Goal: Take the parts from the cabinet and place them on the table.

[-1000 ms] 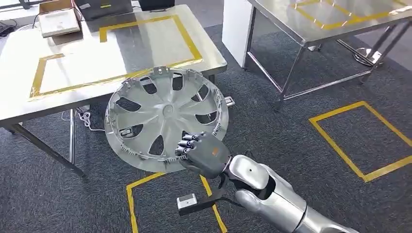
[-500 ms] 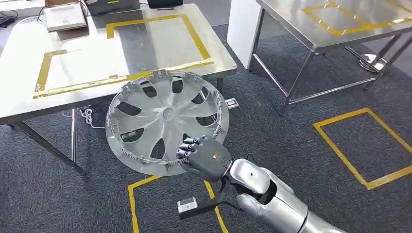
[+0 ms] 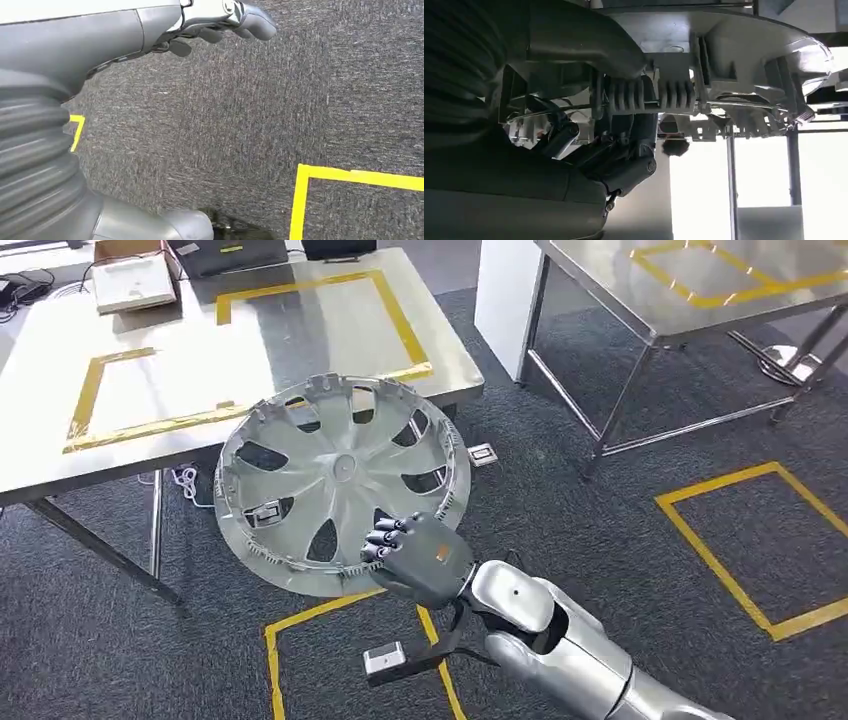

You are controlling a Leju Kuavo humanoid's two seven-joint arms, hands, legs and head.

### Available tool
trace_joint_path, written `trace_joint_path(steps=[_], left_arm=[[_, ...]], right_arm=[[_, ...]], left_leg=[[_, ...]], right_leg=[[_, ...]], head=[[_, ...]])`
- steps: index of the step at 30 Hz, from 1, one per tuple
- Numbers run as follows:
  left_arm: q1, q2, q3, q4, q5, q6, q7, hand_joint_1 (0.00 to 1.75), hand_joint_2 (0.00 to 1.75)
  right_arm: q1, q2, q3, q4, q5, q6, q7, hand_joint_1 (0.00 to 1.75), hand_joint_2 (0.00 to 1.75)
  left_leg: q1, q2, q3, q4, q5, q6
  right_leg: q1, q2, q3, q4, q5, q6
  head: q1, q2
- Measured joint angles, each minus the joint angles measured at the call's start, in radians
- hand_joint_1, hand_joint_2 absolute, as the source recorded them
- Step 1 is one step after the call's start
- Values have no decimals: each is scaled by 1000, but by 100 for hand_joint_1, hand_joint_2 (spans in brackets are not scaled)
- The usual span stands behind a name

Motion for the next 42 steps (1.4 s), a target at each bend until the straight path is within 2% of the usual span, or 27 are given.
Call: trace_joint_path(steps=[1, 2, 5, 6, 7, 9, 11, 12, 13, 15, 16, 17, 18, 19, 20, 21, 25, 27, 30, 31, 34, 35, 36, 37, 40, 41, 42], left_arm=[[-1, 0, 0, 0, -2, 0, 2, 0, 175], [-3, 0, 0, 0, -6, 0, 3, 0, 175], [-3, 0, 0, 0, -9, 0, 8, 0, 175], [-2, -1, 0, 0, -10, 0, 8, 0, 175], [-2, -1, 0, 0, -11, 0, 8, 0, 175], [-6, -2, 0, 0, -15, -5, 6, 0, 175], [-5, -2, 0, 0, -15, -6, 3, 0, 175], [-3, -2, 0, 0, -15, -6, 3, 0, 175], [-4, -2, 0, 0, -15, -6, 2, 0, 175], [-5, -5, 0, 0, -15, -8, -1, 0, 175], [-6, -5, 0, 0, -15, -8, -1, 0, 175], [-8, -5, 0, -1, -15, -8, -1, 0, 175], [-9, -5, 0, -1, -14, -8, 0, 0, 175], [-8, -5, 0, -1, -14, -8, 0, 0, 175], [-8, -5, 0, -1, -14, -8, 2, 0, 175], [-8, -5, 0, -1, -14, -8, 3, 0, 175], [-9, -5, 0, -1, -14, -8, 3, 0, 175], [-9, -5, 0, -1, -14, -9, 4, 0, 175], [-9, -6, 0, -1, -14, -11, 7, 0, 175], [-9, -5, 0, -1, -14, -11, 7, 0, 175], [-10, -5, 0, -2, -14, -11, 5, 0, 175], [-10, -6, 0, -2, -14, -11, 3, 0, 175], [-10, -7, 0, -2, -14, -11, 3, 0, 175], [-11, -7, 0, -3, -14, -11, 2, 0, 175], [-13, -7, 0, -3, -13, -11, 2, 0, 175], [-12, -7, 0, -3, -11, -11, 2, 0, 175], [-12, -7, 0, -3, -8, -11, 2, 0, 175]], right_arm=[[0, 0, 0, 0, -1, 0, 1, 175, 175], [0, 0, 0, 0, -1, -2, 1, 175, 175], [0, 0, 0, 0, -1, -6, 1, 175, 175], [0, 0, 0, 0, -1, -6, 1, 175, 175], [1, 0, 0, 0, -1, -6, 4, 175, 175], [3, 0, 0, 1, 1, -11, 5, 175, 175], [7, -1, 0, 2, 2, -14, 5, 175, 175], [8, -1, 0, 2, 2, -14, 5, 175, 175], [8, -1, 0, 3, 2, -14, 5, 175, 175], [1, -1, 0, 6, -3, -2, 4, 175, 175], [-7, -1, -1, 6, -6, 4, 1, 175, 175], [-16, -1, -1, 10, -10, 7, -2, 175, 175], [-22, 0, -1, 10, -12, 7, -2, 175, 175], [-25, 0, -1, 10, -13, 8, -3, 175, 175], [-29, 0, -1, 11, -13, 10, -4, 175, 175], [-33, 0, -1, 14, -14, 11, -5, 175, 175], [-49, 0, -2, 24, -14, 17, -5, 175, 175], [-51, 0, -3, 25, -14, 17, -7, 175, 175], [-52, 0, -3, 30, -14, 16, -9, 175, 175], [-51, 0, -3, 30, -14, 16, -9, 175, 175], [-47, 0, -3, 31, -15, 16, -5, 175, 175], [-48, 0, -3, 31, -16, 15, -5, 175, 175], [-45, 0, -8, 30, -16, 15, -5, 175, 175], [-47, 0, -11, 30, -17, 15, -5, 175, 175], [-46, 0, -15, 30, -16, 14, -5, 175, 175], [-45, 0, -15, 30, -16, 14, -4, 175, 175], [-45, 0, -15, 30, -16, 14, -2, 175, 175]], left_leg=[[-7, 35, 29, -69, 14, 9], [-15, 42, 39, -88, 4, 13], [-15, 17, 35, -84, 6, 28], [-8, 8, 41, -92, 12, 36], [-5, 0, 41, -94, 13, 39], [-3, -13, 40, -94, 13, 46], [-3, -27, 40, -94, 12, 47], [-3, -35, 41, -93, 12, 46], [-2, -39, 43, -93, 11, 45], [3, -51, 48, -90, 7, 39], [3, -54, 48, -88, 4, 34], [-3, -55, 43, -85, 2, 25], [-3, -57, 40, -86, 5, 18], [-6, -57, 40, -83, 1, 20], [-4, -55, 41, -87, 5, 38], [-4, -54, 44, -91, 6, 36], [-2, -53, 50, -102, 10, 25], [-1, -53, 52, -106, 13, 14], [0, -53, 52, -107, 13, 6], [-1, -53, 49, -101, 9, 16], [-4, -52, 50, -105, 6, 23], [0, -51, 63, -128, 11, 28], [10, -48, 79, -149, 27, 23], [13, -47, 85, -157, 29, 29], [16, -45, 86, -155, 25, 28], [18, -45, 86, -153, 23, 24], [23, -46, 88, -150, 18, 18]], right_leg=[[1, -5, 4, 2, -5, 4], [11, -8, 2, 9, -11, 11], [10, -32, 7, 2, -12, 22], [9, -32, 8, 6, -19, 31], [4, -1, 1, 25, -33, 40], [-4, 30, -57, 147, -99, 50], [-8, 33, -139, 304, -156, 56], [-11, 33, -159, 330, -149, 59], [-14, 33, -153, 301, -116, 60], [-19, 33, -72, 122, -10, 61], [-23, 36, -32, 32, 24, 62], [-18, 44, -25, 11, 3, 60], [-16, 46, -25, 10, 9, 48], [-20, 46, -25, 4, 14, 46], [-17, 47, -25, 5, 14, 45], [-15, 47, -25, 5, 14, 43], [-13, 47, -25, 5, 14, 31], [-12, 47, -25, 5, 14, 28], [-12, 47, -25, 5, 14, 27], [-15, 47, -25, 3, 16, 29], [-15, 47, -21, -5, 17, 33], [-8, 47, -13, -16, 18, 39], [-13, 45, -14, -5, 18, 40], [-12, 46, -32, 31, -9, 45], [-23, 46, -139, 234, -96, 63], [-28, 45, -163, 271, -98, 69], [-35, 45, -160, 254, -73, 77]], head=[[0, 0], [-2, 0], [3, 0], [2, 0], [5, 0], [10, 0], [10, 0], [10, 0], [10, 0], [11, 0], [11, 0], [12, 0], [11, 0], [11, 0], [11, 0], [11, 0], [11, 0], [11, 0], [11, 0], [11, 0], [11, 0], [11, 0], [12, 0], [16, 0], [17, 0], [17, 0], [17, 0]])
